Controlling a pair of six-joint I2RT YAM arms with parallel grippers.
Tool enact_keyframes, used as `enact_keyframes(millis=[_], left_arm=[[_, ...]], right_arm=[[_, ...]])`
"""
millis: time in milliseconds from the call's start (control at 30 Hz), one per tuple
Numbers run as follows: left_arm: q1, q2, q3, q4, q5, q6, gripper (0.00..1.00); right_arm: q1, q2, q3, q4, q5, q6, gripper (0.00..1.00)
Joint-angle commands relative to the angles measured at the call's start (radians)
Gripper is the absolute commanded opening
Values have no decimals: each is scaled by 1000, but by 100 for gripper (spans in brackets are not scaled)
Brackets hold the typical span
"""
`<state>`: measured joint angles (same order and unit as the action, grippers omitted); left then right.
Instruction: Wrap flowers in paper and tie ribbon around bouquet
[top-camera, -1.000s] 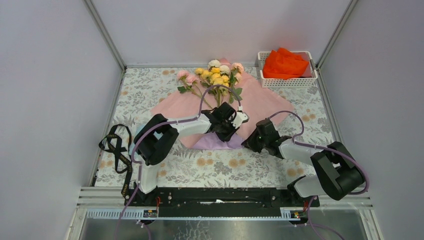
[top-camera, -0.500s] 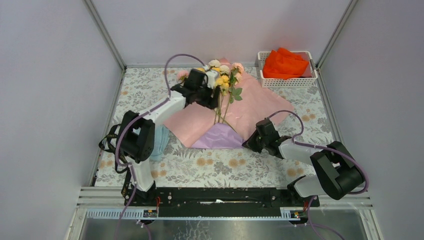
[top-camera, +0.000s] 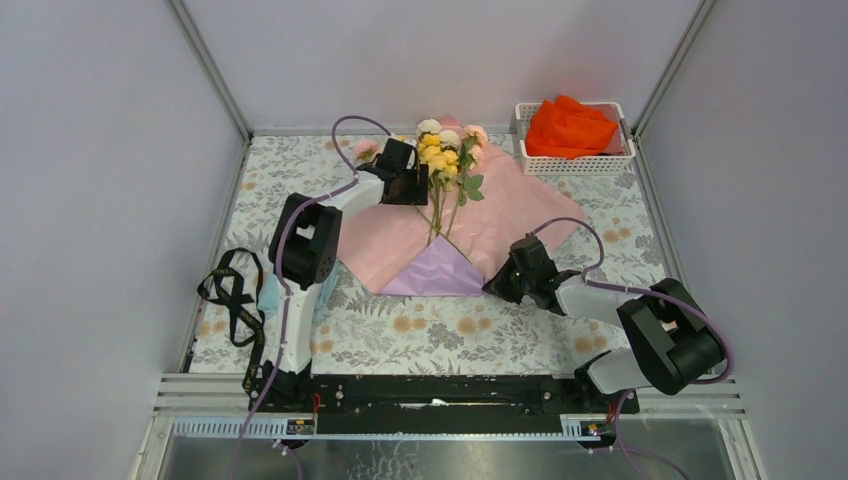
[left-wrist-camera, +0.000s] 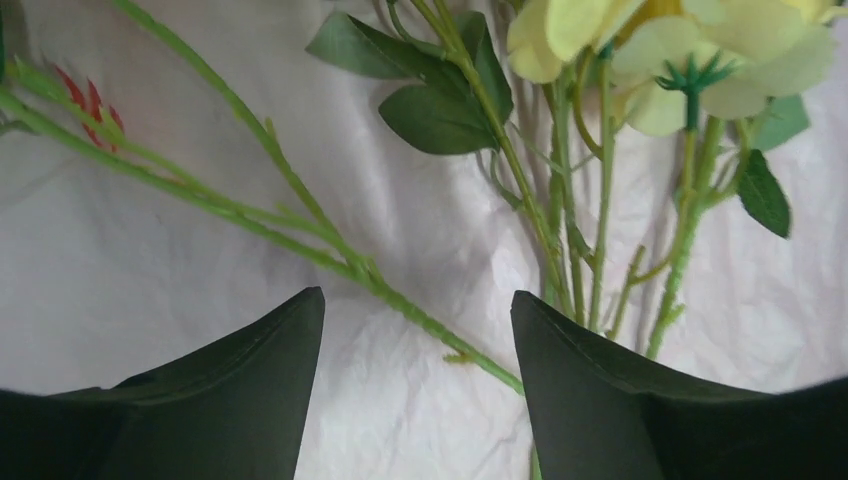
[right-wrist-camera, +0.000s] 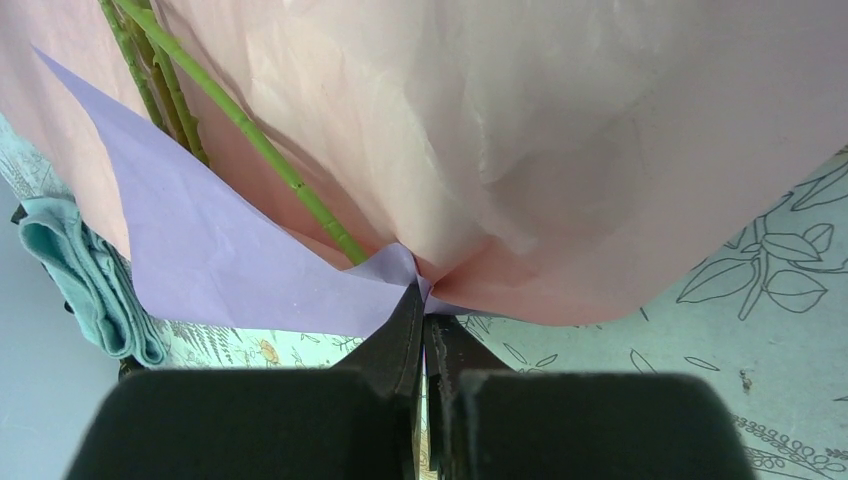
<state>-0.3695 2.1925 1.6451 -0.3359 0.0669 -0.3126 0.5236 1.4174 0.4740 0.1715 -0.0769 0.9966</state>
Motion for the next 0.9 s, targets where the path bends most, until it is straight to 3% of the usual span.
enact_keyframes(millis=[0, 167, 333, 400, 533, 733, 867], left_arm=[[-2, 79, 34, 50, -89, -36, 72], [-3, 105, 29, 49, -35, -26, 52], [-4, 98, 21, 73, 34, -3, 19], [-7, 84, 4, 100, 54, 5, 11], [-16, 75, -5, 131, 70, 25, 5], [-39, 70, -5, 126, 140, -16, 12], [-41, 69, 48, 98, 226, -97, 0]], right_arm=[[6, 20, 3, -64, 17, -36, 1], [6, 7, 25, -98, 32, -58, 1], [4, -2, 42, -115, 41, -76, 0], [4, -6, 48, -122, 41, -84, 0], [4, -14, 70, -147, 36, -113, 0], [4, -23, 90, -165, 28, -130, 0], [4, -21, 101, -165, 24, -139, 0]])
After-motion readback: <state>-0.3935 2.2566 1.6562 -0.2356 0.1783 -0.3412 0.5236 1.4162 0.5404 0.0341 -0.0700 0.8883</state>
